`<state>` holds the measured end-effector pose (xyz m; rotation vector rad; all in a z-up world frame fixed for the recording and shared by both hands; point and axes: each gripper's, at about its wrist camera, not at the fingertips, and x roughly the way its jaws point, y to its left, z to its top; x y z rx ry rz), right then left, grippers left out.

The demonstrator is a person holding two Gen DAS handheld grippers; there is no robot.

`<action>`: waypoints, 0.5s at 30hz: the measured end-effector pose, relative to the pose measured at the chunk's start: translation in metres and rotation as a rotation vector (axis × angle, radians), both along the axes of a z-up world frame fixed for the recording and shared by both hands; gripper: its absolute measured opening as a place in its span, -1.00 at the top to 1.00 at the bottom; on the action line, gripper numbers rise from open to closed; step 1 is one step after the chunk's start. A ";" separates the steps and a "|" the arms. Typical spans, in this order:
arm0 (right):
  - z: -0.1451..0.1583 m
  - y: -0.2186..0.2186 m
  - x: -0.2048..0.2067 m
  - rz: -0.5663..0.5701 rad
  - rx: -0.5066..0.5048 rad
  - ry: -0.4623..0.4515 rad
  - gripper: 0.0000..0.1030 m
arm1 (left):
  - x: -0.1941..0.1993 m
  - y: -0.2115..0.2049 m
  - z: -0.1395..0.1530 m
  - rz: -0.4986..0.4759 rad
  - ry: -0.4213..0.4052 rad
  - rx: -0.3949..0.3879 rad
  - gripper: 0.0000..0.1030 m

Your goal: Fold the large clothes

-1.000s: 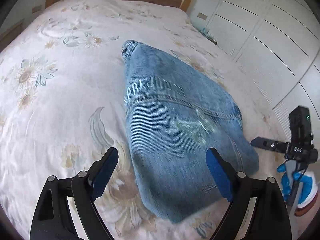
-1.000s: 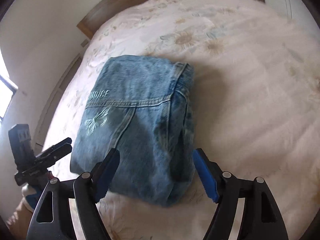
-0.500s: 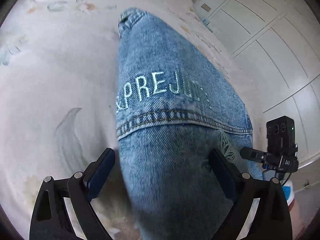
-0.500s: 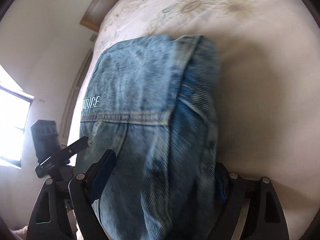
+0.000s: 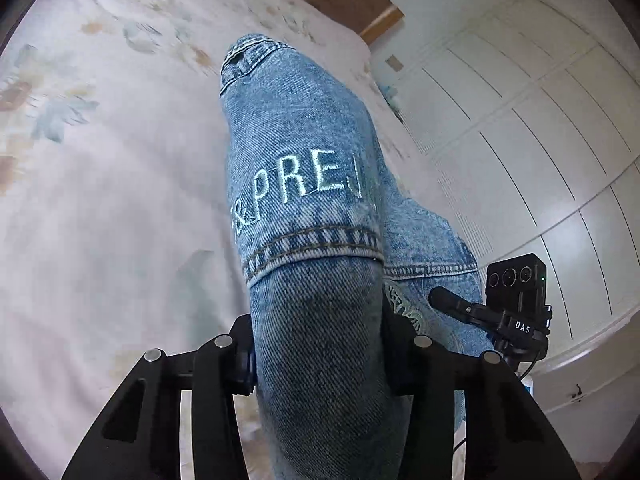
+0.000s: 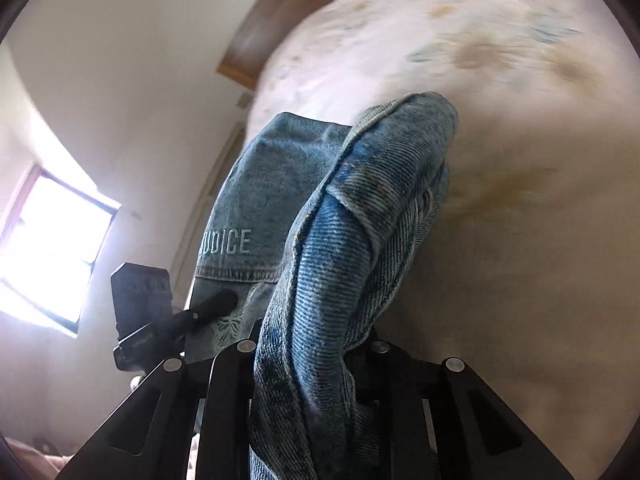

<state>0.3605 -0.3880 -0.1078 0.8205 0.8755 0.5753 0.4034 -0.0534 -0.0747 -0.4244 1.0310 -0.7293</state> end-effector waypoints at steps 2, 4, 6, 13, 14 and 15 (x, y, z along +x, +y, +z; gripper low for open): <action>0.005 0.024 0.012 0.040 0.025 -0.021 0.58 | -0.001 0.029 0.004 0.026 -0.008 0.035 0.19; 0.000 0.048 0.025 0.078 0.026 -0.014 0.57 | 0.001 0.055 -0.005 0.064 0.021 0.103 0.08; -0.018 0.068 0.037 0.099 0.006 0.045 0.46 | 0.002 0.071 -0.020 0.089 0.066 0.190 0.00; -0.051 0.044 0.043 -0.010 0.049 0.143 0.13 | -0.039 0.091 0.003 0.055 -0.045 0.258 -0.07; -0.051 0.041 0.042 -0.020 0.049 0.145 0.13 | -0.048 0.087 0.005 0.038 -0.045 0.264 -0.08; -0.051 0.038 0.045 -0.037 0.059 0.147 0.13 | -0.055 0.085 0.004 0.026 -0.056 0.284 -0.08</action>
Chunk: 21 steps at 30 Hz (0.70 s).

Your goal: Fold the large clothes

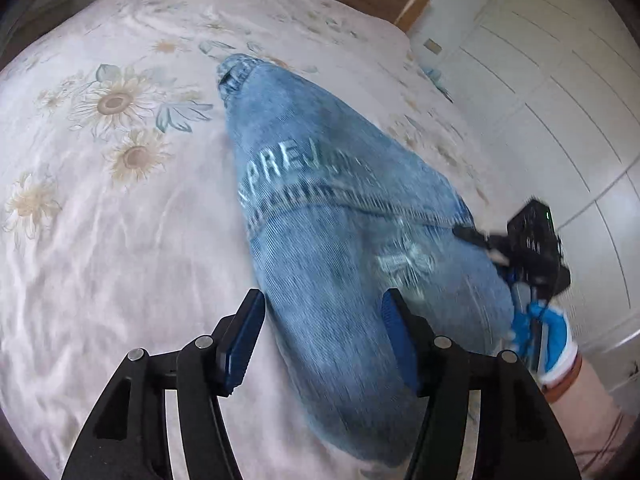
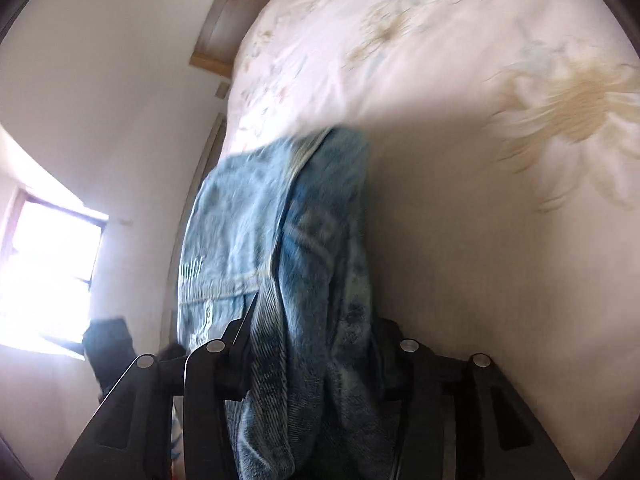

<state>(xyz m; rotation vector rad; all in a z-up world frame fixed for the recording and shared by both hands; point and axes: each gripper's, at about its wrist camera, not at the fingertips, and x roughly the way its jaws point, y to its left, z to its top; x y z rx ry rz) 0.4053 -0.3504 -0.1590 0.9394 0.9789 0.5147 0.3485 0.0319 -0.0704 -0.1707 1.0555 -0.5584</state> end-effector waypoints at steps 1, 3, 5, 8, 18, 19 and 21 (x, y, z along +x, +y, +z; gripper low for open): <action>0.000 -0.009 0.000 -0.028 0.010 0.002 0.13 | -0.007 -0.002 -0.002 -0.011 -0.014 0.028 -0.13; 0.001 -0.016 -0.001 -0.049 -0.011 0.002 0.09 | -0.016 -0.009 -0.014 -0.012 -0.022 0.057 -0.21; 0.004 -0.017 0.001 -0.041 -0.068 -0.002 0.08 | -0.021 -0.010 -0.024 0.011 0.003 0.033 -0.28; 0.011 -0.027 -0.009 -0.068 -0.119 -0.002 0.06 | -0.016 -0.007 -0.028 0.039 0.019 0.031 -0.40; 0.067 -0.036 -0.076 -0.116 -0.287 -0.027 -0.01 | -0.056 -0.021 0.007 0.080 -0.034 0.146 -0.38; 0.074 -0.035 -0.089 -0.115 -0.302 -0.034 -0.01 | -0.065 -0.021 0.009 0.084 -0.040 0.155 -0.39; 0.086 -0.032 -0.119 -0.121 -0.336 -0.041 -0.01 | -0.085 -0.026 0.017 0.090 -0.053 0.173 -0.38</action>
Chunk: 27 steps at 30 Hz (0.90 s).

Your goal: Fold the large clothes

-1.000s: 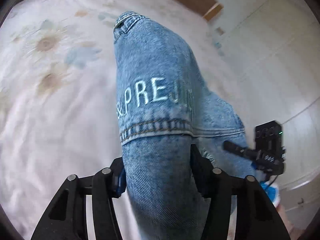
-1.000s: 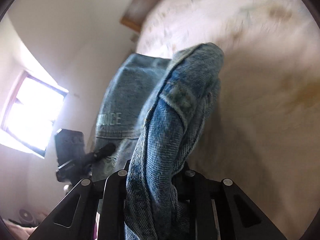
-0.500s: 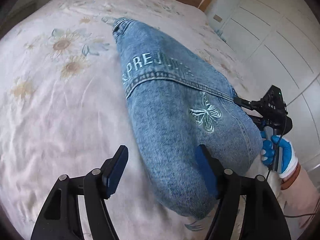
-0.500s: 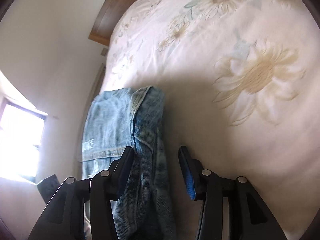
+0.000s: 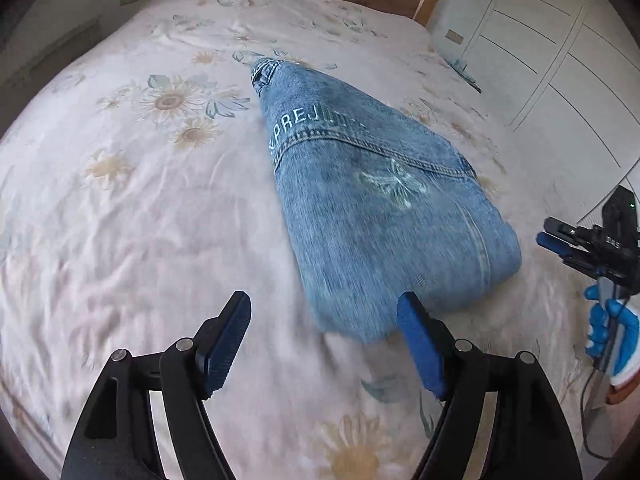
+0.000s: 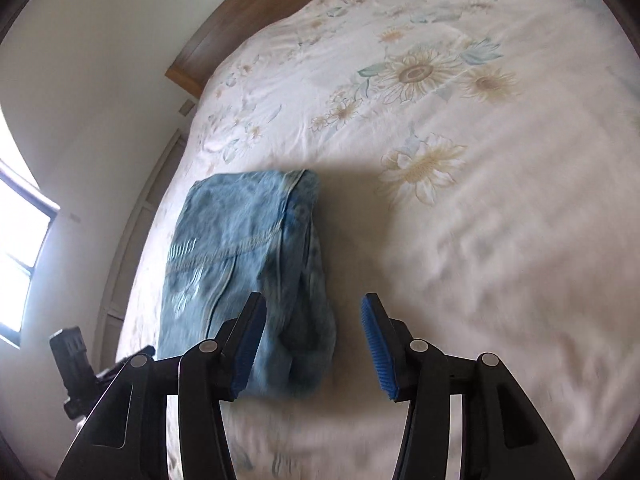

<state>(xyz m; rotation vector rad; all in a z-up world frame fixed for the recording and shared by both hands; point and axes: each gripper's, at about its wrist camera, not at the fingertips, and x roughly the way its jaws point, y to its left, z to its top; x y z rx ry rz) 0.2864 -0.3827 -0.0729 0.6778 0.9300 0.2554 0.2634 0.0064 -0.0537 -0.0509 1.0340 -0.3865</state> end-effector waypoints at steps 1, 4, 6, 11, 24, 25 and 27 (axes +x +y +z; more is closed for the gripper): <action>0.003 0.001 -0.012 -0.002 -0.011 -0.001 -0.01 | -0.014 -0.001 0.005 0.001 -0.013 0.007 -0.39; 0.021 0.007 -0.059 -0.013 -0.097 0.001 -0.05 | -0.048 -0.005 0.019 0.016 -0.042 0.007 -0.39; 0.028 0.016 -0.078 -0.020 -0.118 -0.001 -0.09 | -0.068 -0.006 0.029 0.032 -0.067 0.007 -0.42; 0.061 0.035 -0.150 -0.048 -0.219 -0.058 -0.39 | -0.124 -0.004 0.062 0.098 -0.165 0.013 -0.71; 0.097 0.071 -0.272 -0.087 -0.398 -0.173 -1.00 | -0.237 -0.006 0.103 0.171 -0.328 0.067 -0.98; 0.099 0.073 -0.281 -0.094 -0.410 -0.185 -1.00 | -0.243 -0.005 0.103 0.171 -0.337 0.070 -0.98; 0.103 0.076 -0.292 -0.102 -0.428 -0.199 -1.00 | -0.256 -0.006 0.104 0.177 -0.355 0.074 -0.98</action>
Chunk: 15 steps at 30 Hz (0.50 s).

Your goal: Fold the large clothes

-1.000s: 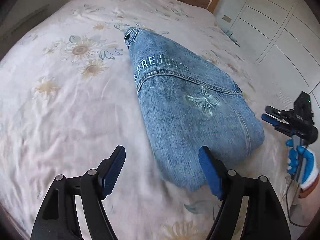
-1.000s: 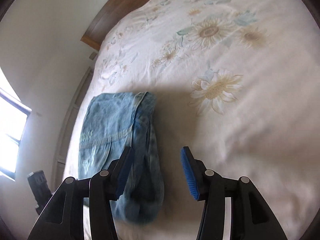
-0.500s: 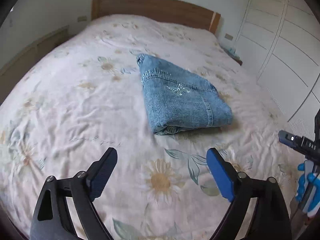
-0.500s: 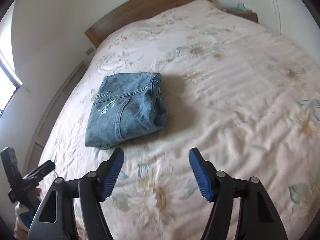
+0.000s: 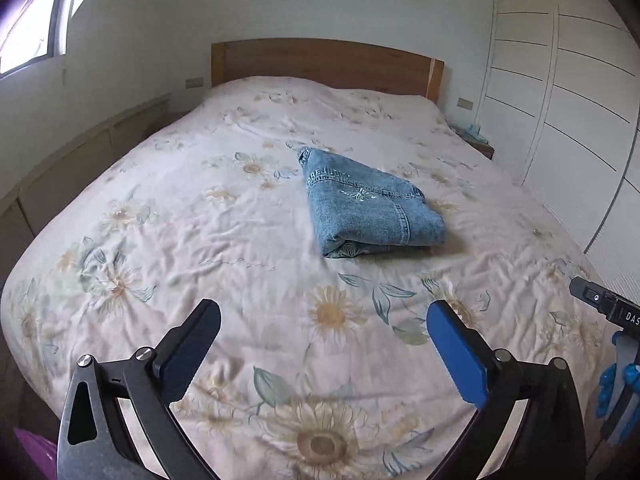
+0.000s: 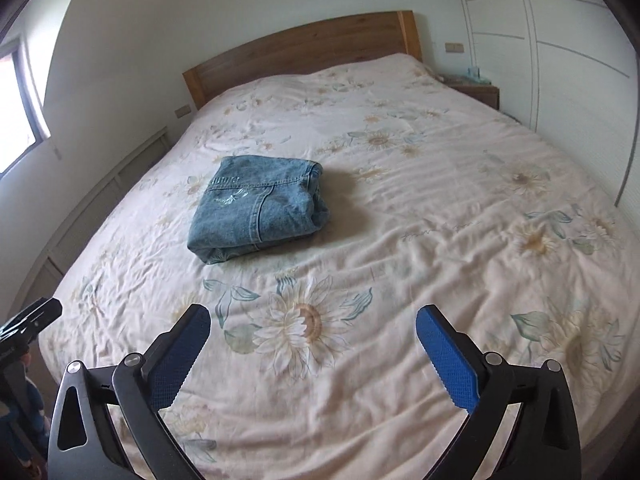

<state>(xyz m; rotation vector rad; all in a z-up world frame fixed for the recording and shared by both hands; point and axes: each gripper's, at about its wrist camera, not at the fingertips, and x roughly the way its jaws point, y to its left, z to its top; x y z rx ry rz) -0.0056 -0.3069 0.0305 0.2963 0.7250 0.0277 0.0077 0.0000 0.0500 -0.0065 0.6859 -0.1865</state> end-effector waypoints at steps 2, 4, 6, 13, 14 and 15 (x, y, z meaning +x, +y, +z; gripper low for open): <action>0.005 0.003 -0.014 -0.006 -0.023 -0.016 -1.00 | -0.012 0.000 0.001 0.001 -0.013 -0.001 -0.98; 0.010 0.004 -0.026 -0.013 -0.046 -0.036 -1.00 | -0.020 0.000 0.000 0.003 -0.023 0.005 -0.98; 0.014 0.005 -0.036 -0.018 -0.068 -0.052 -1.00 | -0.028 -0.004 0.000 0.012 -0.029 0.020 -0.98; 0.018 0.001 -0.061 -0.046 -0.095 -0.086 -1.00 | -0.049 -0.009 0.003 0.029 -0.077 0.039 -0.98; 0.018 0.000 -0.063 -0.049 -0.097 -0.088 -1.00 | -0.050 -0.009 0.004 0.031 -0.084 0.041 -0.98; 0.018 0.000 -0.065 -0.053 -0.100 -0.091 -1.00 | -0.052 -0.009 0.006 0.033 -0.091 0.045 -0.98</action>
